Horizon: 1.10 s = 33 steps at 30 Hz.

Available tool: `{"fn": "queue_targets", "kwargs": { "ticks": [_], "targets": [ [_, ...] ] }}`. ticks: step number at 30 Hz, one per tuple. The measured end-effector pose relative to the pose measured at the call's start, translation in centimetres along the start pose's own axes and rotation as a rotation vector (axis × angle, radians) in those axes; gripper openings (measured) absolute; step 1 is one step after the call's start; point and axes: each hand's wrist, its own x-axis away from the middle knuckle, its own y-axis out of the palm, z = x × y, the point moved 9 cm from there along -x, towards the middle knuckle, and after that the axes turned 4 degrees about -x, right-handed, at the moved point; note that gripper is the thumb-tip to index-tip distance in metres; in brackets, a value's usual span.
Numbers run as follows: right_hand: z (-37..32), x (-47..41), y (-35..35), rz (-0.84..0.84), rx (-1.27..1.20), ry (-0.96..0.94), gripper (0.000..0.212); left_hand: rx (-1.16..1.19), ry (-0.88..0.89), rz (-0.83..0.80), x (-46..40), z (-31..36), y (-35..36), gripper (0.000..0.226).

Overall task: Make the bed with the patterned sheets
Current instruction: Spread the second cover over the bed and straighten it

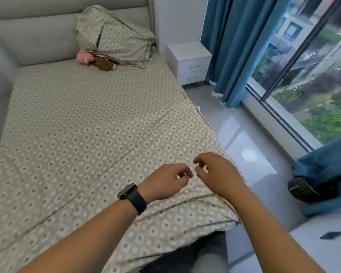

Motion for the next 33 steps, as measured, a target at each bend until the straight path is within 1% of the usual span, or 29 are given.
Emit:
{"fn": "queue_targets", "kwargs": {
  "ticks": [1,3,4,6,8,11,13,14,17,18,21,24,26,27,28,29,31,33],
  "targets": [
    [1.2,-0.7,0.3,-0.037,0.001,-0.046,0.023,-0.013,-0.039,0.018,-1.1,-0.4,0.7,0.019],
    [4.2,-2.1,0.2,-0.128,0.034,-0.118,0.024,-0.004,-0.157,0.111,-3.3,-1.1,1.7,0.017],
    [6.0,-2.6,-0.5,-0.173,0.062,-0.148,0.025,0.027,-0.222,0.157,-4.3,-0.7,2.7,0.017],
    [9.2,-3.2,-2.1,-0.236,0.098,-0.196,0.025,0.09,-0.301,0.195,-5.8,1.3,4.8,0.016],
    [10.7,-3.8,-3.6,-0.251,0.113,-0.23,0.025,0.1,-0.3,0.163,-7.1,3.6,6.5,0.017],
    [11.7,-5.9,-6.3,-0.274,0.142,-0.327,0.025,0.162,-0.336,0.271,-9.3,6.8,6.8,0.018],
    [12.2,-7.0,-7.7,-0.261,0.142,-0.372,0.026,0.215,-0.364,0.329,-10.2,7.9,7.4,0.017],
    [12.0,-7.7,-8.3,-0.246,0.145,-0.393,0.026,0.232,-0.37,0.327,-10.6,8.2,7.7,0.017],
    [12.0,-8.8,-9.4,-0.212,0.134,-0.43,0.026,0.229,-0.354,0.25,-12.7,9.3,8.1,0.015],
    [12.0,-9.0,-9.4,-0.212,0.134,-0.443,0.026,0.219,-0.36,0.252,-13.7,9.0,7.7,0.015],
    [13.5,-9.4,-9.4,-0.268,0.169,-0.52,0.024,0.23,-0.39,0.349,-16.3,10.1,7.4,0.016],
    [15.6,-11.6,-9.2,-0.3,0.239,-0.618,0.024,0.323,-0.46,0.446,-18.4,11.2,7.5,0.016],
    [16.8,-13.4,-8.5,-0.337,0.268,-0.684,0.026,0.313,-0.529,0.487,-19.5,10.5,7.7,0.018],
    [17.6,-14.4,-8.0,-0.356,0.275,-0.732,0.027,0.308,-0.585,0.538,-19.9,9.8,7.8,0.018],
    [18.9,-14.9,-7.3,-0.423,0.321,-0.789,0.028,0.342,-0.672,0.607,-19.9,9.5,9.3,0.019],
    [19.8,-15.1,-6.6,-0.467,0.339,-0.804,0.028,0.387,-0.732,0.661,-19.5,8.8,10.0,0.019],
    [22.5,-15.0,-5.9,-0.558,0.418,-0.867,0.028,0.546,-0.863,0.793,-18.7,8.9,13.6,0.021],
    [24.4,-15.0,-5.7,-0.623,0.46,-0.901,0.029,0.658,-0.951,0.807,-18.5,9.3,17.4,0.023]
  ]
}}
